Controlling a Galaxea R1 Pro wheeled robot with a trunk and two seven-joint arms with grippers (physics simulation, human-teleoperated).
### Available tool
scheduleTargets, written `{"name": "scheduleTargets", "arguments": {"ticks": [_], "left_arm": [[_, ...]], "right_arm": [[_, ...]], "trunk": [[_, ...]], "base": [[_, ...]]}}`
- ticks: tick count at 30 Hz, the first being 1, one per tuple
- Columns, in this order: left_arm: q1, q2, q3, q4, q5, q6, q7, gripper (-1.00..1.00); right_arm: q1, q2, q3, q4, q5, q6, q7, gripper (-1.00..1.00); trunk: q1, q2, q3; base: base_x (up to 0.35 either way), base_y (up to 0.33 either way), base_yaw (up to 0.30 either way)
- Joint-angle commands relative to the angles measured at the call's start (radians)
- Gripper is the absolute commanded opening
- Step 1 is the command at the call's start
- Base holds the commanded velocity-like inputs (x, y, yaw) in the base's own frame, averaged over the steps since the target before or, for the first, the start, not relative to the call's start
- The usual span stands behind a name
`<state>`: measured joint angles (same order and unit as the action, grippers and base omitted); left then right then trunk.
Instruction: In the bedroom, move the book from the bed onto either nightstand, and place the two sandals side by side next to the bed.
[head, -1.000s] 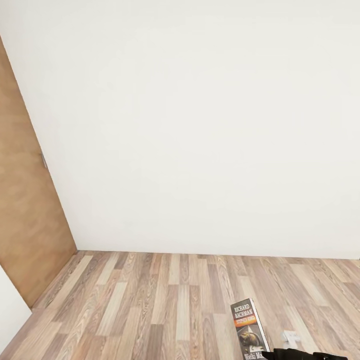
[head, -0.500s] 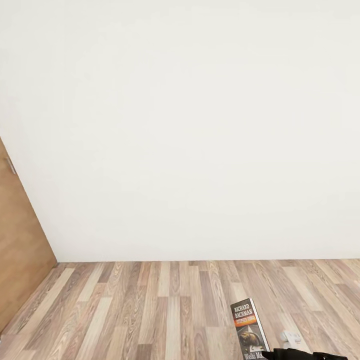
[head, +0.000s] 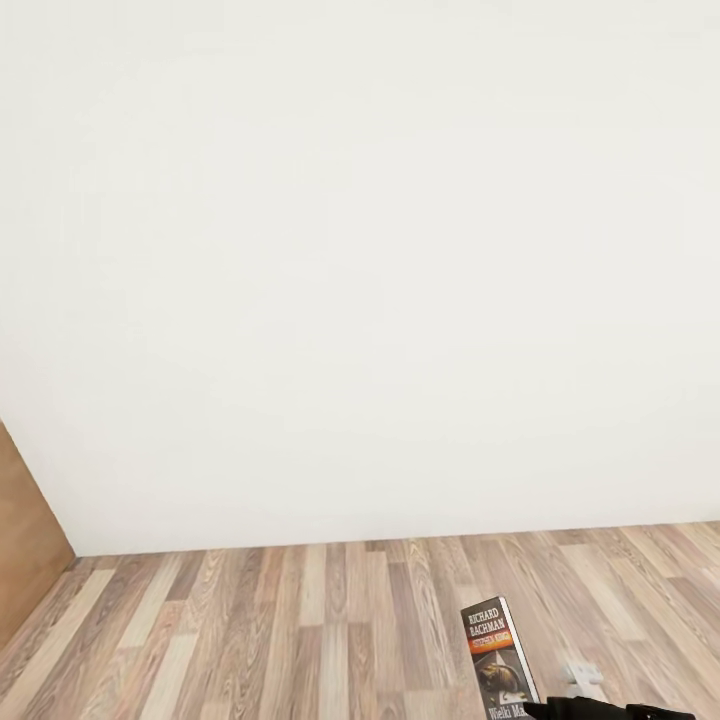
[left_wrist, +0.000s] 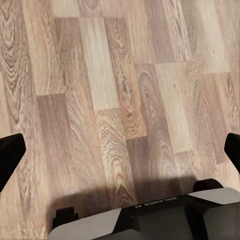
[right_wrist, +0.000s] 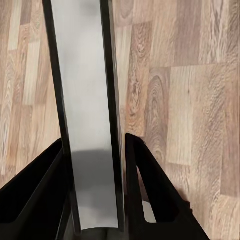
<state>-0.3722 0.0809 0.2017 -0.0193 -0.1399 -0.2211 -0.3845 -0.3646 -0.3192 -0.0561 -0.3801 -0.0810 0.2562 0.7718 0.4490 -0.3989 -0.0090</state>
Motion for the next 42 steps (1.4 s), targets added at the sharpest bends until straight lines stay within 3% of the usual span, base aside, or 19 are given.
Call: {"name": "scheduleTargets", "arguments": {"ticks": [1,17,42], "left_arm": [[-0.001,0.0,0.009,0.001,-0.01,-0.004,-0.002,1.0],[-0.001,0.0,0.009,0.001,-0.011,-0.004,-0.002,1.0],[-0.001,0.0,0.009,0.001,-0.01,-0.004,-0.002,1.0]], "right_arm": [[0.0,0.0,-0.004,0.0,-0.011,0.011,0.003,-1.0],[-0.001,0.0,-0.004,0.0,-0.011,0.011,0.003,-1.0],[0.0,0.0,-0.004,0.0,-0.011,0.011,0.003,-1.0]], "trunk": [[0.001,-0.001,-0.001],[0.001,-0.001,0.0],[0.001,-0.001,0.0]], "base": [[0.307,0.0,-0.005],[0.151,0.0,-0.225],[0.323,0.0,-0.279]]}}
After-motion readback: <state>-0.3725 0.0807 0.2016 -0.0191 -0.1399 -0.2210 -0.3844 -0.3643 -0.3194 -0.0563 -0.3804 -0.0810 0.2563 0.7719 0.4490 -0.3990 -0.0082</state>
